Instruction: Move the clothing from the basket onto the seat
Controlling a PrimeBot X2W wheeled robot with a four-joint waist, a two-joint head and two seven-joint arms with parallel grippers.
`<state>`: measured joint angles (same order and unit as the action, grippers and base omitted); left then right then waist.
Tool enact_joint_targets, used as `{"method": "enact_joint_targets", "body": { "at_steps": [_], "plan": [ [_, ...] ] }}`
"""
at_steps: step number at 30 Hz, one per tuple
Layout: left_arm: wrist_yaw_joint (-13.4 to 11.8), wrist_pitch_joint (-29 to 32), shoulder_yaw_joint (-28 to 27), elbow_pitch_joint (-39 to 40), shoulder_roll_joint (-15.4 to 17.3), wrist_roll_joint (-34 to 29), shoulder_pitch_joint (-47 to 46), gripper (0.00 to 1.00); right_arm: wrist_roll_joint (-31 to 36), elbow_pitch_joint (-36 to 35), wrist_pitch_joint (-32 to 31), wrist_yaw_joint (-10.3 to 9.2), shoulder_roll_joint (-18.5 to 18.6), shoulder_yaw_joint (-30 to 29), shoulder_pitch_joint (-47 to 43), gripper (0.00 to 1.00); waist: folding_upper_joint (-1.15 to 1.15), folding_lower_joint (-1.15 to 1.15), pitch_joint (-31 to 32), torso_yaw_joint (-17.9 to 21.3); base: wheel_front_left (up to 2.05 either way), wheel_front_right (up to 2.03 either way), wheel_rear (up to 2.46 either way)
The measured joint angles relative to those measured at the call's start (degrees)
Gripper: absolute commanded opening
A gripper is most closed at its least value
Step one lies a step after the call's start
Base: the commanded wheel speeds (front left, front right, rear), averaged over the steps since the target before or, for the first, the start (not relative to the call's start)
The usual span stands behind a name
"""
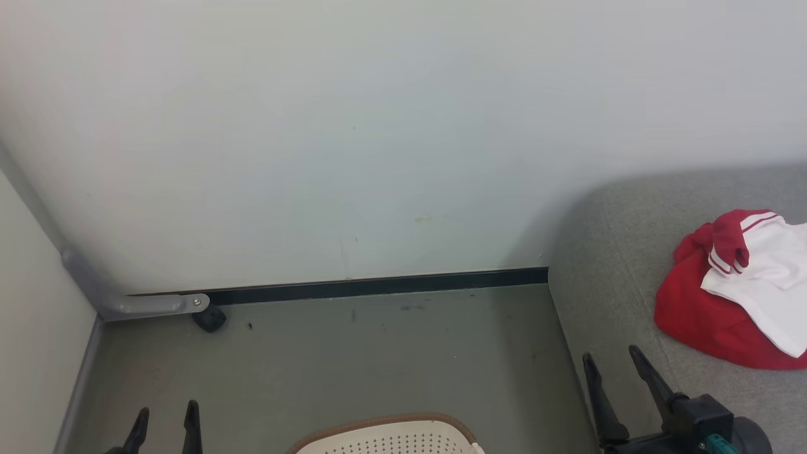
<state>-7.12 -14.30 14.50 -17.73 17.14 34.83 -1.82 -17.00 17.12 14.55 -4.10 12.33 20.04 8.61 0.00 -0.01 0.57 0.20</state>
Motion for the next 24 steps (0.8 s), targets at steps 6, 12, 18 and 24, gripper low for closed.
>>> {"method": "enact_joint_targets", "body": {
  "at_steps": [6, 12, 18, 24],
  "plan": [
    [0.01, -0.01, -3.12, 1.26, -1.31, -2.14, 0.82, 1.00, 0.00, -1.93, 0.00, -0.60, -0.63, -0.55, -2.38, 1.00, 0.00, 0.01, 0.26, 0.02, 0.00, 0.00, 0.00],
    [0.01, -0.01, -4.07, 1.90, -1.92, -4.39, 1.94, 1.00, 0.32, -3.20, -0.01, -1.24, -1.42, -0.90, -3.63, 1.00, 0.00, 0.01, 0.36, 0.13, 0.00, 0.00, 0.00],
    [0.00, -0.01, -4.27, 2.46, -2.11, -6.79, 2.27, 1.00, 0.62, -3.96, 0.00, -1.45, -1.72, -1.03, -3.66, 1.00, 0.00, 0.01, 0.26, 0.25, 0.00, 0.00, 0.00],
    [0.01, -0.01, -4.39, 3.01, -2.80, -8.81, 2.25, 1.00, 1.40, -4.21, 0.00, -1.63, -2.09, -1.41, -3.82, 1.00, 0.00, 0.01, 0.05, 0.34, 0.00, 0.00, 0.00]
  ]
}}
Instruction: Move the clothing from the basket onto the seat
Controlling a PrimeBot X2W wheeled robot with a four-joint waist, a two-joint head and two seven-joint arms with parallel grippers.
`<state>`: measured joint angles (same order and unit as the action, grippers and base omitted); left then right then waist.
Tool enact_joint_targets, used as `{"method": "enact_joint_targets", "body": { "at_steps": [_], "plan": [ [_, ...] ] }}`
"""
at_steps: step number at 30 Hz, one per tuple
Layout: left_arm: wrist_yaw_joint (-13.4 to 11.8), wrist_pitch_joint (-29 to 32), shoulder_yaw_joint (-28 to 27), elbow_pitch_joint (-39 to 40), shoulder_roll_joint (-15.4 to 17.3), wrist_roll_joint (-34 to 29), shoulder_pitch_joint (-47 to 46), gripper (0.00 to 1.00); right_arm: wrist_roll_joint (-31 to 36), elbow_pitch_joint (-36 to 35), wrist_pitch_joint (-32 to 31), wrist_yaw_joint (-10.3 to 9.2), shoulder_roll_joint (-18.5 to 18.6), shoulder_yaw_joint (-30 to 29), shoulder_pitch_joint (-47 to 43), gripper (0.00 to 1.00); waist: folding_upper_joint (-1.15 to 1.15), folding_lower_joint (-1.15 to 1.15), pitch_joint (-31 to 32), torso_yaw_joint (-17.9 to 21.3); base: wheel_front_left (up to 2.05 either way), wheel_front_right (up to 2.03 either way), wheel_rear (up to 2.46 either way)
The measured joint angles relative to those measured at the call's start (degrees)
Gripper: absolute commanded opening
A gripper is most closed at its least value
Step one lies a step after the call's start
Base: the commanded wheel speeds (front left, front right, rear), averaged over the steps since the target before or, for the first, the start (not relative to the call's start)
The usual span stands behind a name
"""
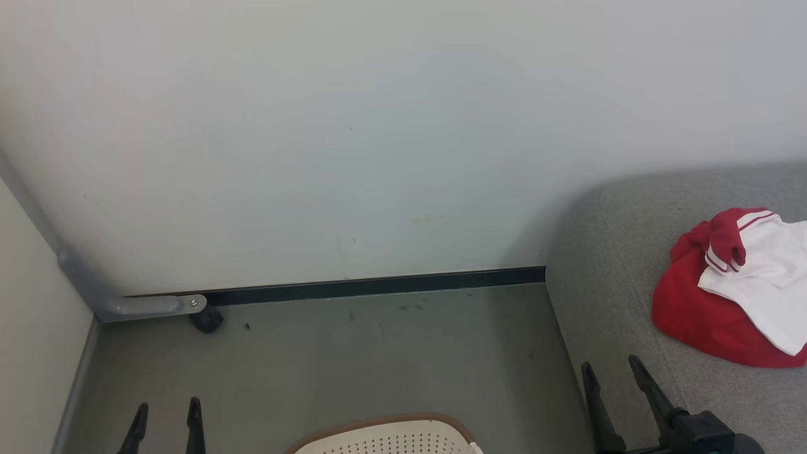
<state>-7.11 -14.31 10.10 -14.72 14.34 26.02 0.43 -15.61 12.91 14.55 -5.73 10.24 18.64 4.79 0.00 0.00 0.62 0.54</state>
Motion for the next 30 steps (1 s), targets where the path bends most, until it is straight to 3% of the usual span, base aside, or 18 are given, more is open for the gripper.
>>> {"method": "enact_joint_targets", "body": {
  "at_steps": [16, 17, 30],
  "plan": [
    [-0.01, 0.00, -1.05, 0.96, -1.42, -2.98, 0.00, 1.00, 0.12, -0.77, 0.00, -0.38, -0.54, -0.85, -0.71, 1.00, 0.00, 0.00, -0.69, -0.09, 0.00, 0.00, 0.00],
    [-0.01, 0.00, -1.03, 1.07, -1.42, -2.99, 0.00, 0.00, 0.12, -0.78, 0.00, -0.38, -0.54, -0.89, -0.71, 0.00, 0.00, 0.00, -0.75, -0.12, 0.00, 0.00, 0.00],
    [1.05, 1.68, -1.29, -2.08, -3.67, 0.81, 1.40, 0.00, -3.67, 2.53, -1.60, 0.32, -1.71, -2.22, -2.97, 0.00, 0.00, 0.00, -0.77, -0.15, 0.00, 0.00, 0.00]
  ]
}}
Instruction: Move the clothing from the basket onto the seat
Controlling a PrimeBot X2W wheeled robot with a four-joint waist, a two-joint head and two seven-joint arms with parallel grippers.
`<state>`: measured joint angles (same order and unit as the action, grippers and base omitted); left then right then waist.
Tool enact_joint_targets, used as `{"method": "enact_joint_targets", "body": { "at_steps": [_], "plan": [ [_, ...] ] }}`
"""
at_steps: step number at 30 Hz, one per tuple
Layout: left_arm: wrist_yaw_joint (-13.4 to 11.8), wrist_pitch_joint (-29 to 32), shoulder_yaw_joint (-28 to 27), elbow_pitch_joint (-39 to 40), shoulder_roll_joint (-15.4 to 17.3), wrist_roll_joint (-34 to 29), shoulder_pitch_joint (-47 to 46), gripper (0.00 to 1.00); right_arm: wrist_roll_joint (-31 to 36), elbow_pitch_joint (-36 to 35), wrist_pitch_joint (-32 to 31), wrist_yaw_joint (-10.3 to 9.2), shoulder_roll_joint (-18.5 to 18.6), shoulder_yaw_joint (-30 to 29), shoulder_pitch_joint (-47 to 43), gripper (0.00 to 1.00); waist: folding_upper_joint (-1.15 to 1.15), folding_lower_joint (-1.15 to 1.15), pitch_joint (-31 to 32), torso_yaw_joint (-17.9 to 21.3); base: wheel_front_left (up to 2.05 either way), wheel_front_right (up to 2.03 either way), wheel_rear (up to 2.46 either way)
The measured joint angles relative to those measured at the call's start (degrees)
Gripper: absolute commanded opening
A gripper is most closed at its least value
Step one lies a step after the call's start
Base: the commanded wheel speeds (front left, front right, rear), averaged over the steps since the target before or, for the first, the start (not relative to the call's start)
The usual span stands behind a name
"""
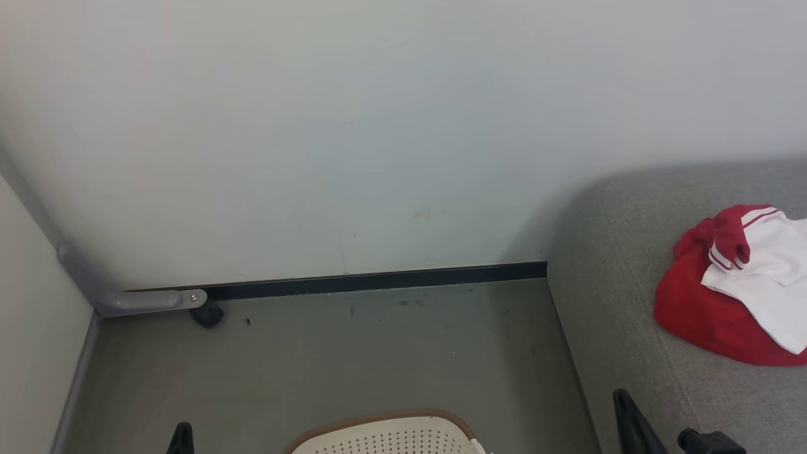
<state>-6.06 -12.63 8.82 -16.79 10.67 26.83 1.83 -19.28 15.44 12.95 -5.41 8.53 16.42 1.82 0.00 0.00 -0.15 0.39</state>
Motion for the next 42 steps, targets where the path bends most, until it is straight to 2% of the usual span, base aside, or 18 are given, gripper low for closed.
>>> {"method": "enact_joint_targets", "body": {
  "at_steps": [42],
  "plan": [
    [6.11, 9.45, -6.71, -0.38, -3.71, 30.81, -2.69, 0.00, -34.79, 1.01, -9.79, 5.76, -2.86, -11.51, 1.25, 0.00, -0.01, 0.00, 0.04, -0.19, 0.00, 0.00, 0.00]
  ]
}}
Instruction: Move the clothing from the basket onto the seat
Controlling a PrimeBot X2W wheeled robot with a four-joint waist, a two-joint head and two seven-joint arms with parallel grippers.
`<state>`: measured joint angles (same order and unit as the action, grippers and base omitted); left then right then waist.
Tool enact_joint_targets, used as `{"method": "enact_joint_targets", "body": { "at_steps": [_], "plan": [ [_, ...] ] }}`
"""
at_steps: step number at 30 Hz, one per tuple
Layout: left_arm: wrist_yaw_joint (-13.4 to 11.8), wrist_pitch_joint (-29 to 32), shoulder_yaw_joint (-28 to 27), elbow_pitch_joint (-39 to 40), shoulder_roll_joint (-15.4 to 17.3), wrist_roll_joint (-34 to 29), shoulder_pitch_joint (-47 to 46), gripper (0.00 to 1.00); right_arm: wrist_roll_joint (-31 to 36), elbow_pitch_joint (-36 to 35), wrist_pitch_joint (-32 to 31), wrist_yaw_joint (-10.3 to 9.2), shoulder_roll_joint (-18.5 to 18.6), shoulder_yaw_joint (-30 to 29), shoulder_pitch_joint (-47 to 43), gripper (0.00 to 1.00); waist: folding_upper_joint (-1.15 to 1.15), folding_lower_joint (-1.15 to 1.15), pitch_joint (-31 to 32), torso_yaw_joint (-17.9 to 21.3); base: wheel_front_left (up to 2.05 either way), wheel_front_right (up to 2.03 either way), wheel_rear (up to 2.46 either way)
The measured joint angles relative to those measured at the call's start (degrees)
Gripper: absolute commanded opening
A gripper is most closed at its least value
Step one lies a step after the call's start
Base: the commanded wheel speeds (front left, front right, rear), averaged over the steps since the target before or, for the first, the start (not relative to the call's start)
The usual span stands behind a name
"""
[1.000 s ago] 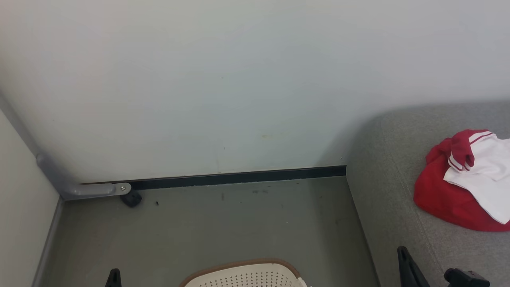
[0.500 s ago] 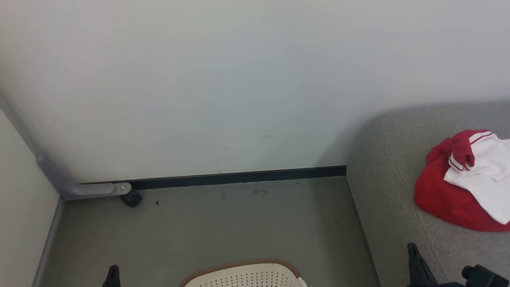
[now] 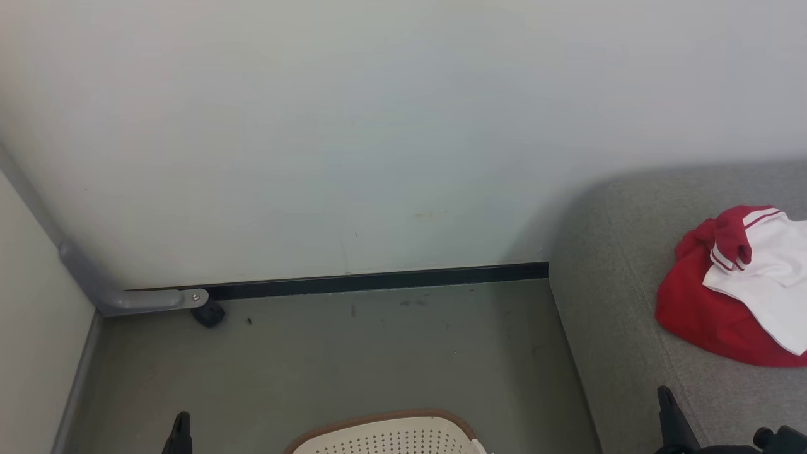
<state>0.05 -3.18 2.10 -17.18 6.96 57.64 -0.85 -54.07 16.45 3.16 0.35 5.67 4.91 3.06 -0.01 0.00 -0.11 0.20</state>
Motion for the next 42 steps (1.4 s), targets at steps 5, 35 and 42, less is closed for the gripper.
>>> {"method": "enact_joint_targets", "body": {
  "at_steps": [5, 35, 42],
  "plan": [
    [0.55, 1.11, -0.80, 0.00, -0.43, 3.56, -0.16, 0.00, -3.92, 0.09, -1.02, 0.70, -0.22, -1.33, 0.05, 0.00, 0.00, 0.00, 0.00, -0.02, 0.00, 0.00, 0.00],
    [5.08, 6.88, -5.26, 0.02, -3.24, 23.98, -2.52, 0.00, -26.46, 0.46, -6.71, 4.69, -2.12, -8.88, 1.16, 0.00, 0.01, 0.00, 0.01, -0.14, 0.00, 0.00, 0.00],
    [6.08, 8.21, -6.25, 0.01, -3.70, 28.61, -2.70, 0.00, -31.76, 0.54, -8.24, 5.55, -2.67, -10.67, 1.33, 0.00, 0.01, 0.00, 0.01, -0.17, 0.00, 0.00, 0.00]
  ]
}}
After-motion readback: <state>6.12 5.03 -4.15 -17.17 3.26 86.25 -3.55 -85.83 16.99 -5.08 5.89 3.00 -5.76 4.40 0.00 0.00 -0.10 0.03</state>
